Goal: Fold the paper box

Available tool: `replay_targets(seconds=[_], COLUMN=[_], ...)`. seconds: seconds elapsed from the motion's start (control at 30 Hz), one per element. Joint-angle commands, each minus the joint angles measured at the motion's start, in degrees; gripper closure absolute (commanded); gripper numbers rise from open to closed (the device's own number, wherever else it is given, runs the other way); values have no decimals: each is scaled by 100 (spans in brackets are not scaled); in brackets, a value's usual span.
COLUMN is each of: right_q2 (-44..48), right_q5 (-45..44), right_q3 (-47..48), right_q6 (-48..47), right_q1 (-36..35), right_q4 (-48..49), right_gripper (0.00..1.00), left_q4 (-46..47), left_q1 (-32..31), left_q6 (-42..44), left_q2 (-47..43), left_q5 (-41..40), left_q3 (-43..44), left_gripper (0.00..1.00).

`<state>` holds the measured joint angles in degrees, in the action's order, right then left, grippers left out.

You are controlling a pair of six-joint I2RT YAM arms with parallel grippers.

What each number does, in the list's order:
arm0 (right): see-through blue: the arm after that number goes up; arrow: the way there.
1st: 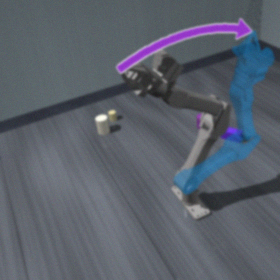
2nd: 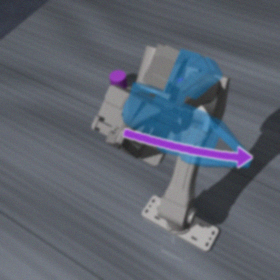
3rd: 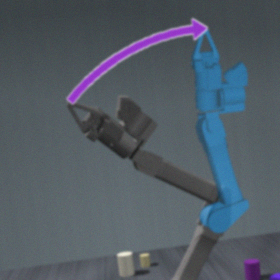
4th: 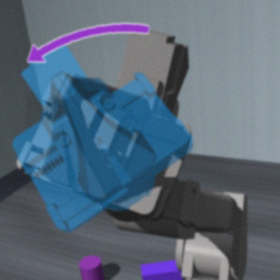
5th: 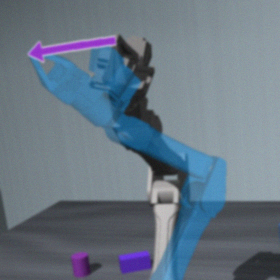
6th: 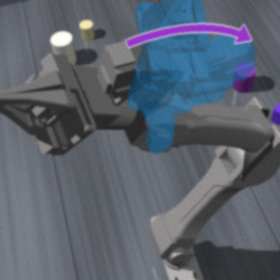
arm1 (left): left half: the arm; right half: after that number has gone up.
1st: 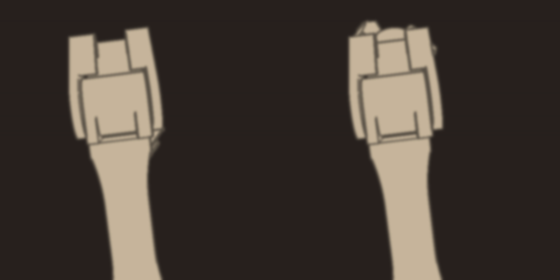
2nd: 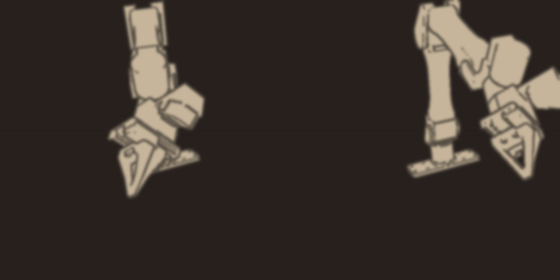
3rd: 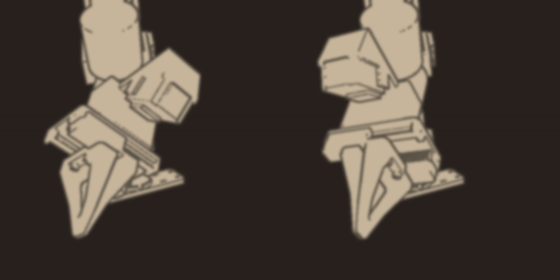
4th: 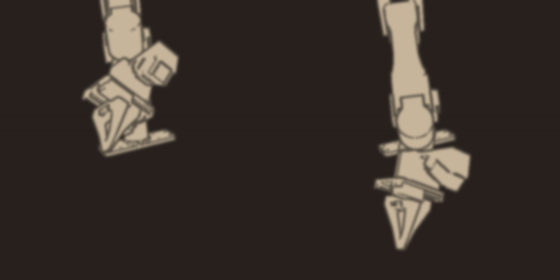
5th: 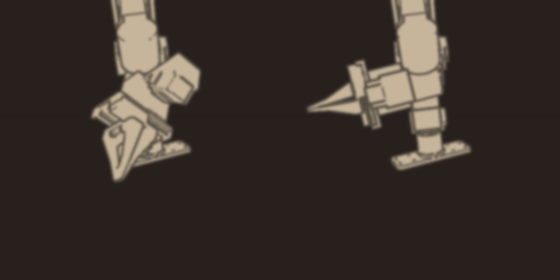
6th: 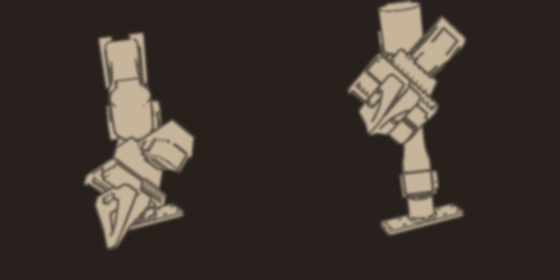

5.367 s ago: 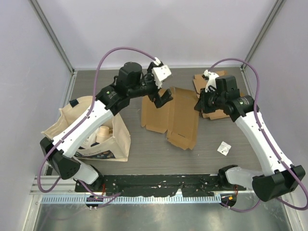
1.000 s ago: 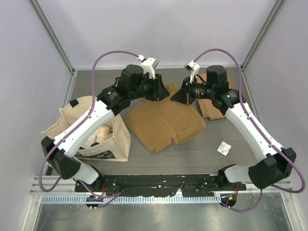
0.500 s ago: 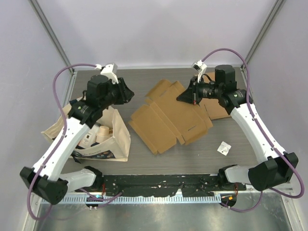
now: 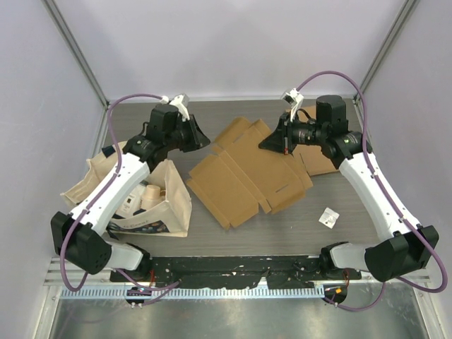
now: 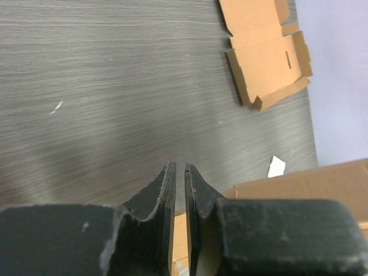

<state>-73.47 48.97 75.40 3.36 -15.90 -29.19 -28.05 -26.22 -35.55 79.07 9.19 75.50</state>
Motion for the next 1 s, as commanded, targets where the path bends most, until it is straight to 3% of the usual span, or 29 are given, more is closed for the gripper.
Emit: replay_targets(seconds=[0.0,0.2,0.37,0.5,0.57,0.67,0.7,0.8,0.97], right_q2=[123,131,70,26,-149,-290,-386,-518,-642], right_q5=[148,139,34,-448,-1096,-2220,-2269,-2366,-2444], right_q3=[318,318,204,151,282,336,318,142,-42], right_q6=[86,358,438,114,-446,-914,-1029,-1319,-1803], right_q1=[34,34,26,8,-123,-378,-387,-518,-809], right_q4=[176,449,388,-224,-700,-1299,-1413,-1353,-888], right_gripper=[99,99,99,99,99,99,99,99,99], left_q4=[660,836,1601,1426,1530,1750,1768,2040,2409], left_q1=[-24,-410,-850,-947,-947,-947,-955,-955,-955], left_q6=[-399,-777,-1067,-1103,-1024,-893,-849,-839,-1198], left_q2=[-462,-550,-691,-542,-690,-1304,-1550,-1737,-1123], left_q5=[557,848,786,664,480,40,-92,-15,768], left_q3=[-368,-624,-1098,-1152,-1440,-1897,-1977,-2198,-1795], left_gripper=[85,87,85,86,81,64,56,45,46])
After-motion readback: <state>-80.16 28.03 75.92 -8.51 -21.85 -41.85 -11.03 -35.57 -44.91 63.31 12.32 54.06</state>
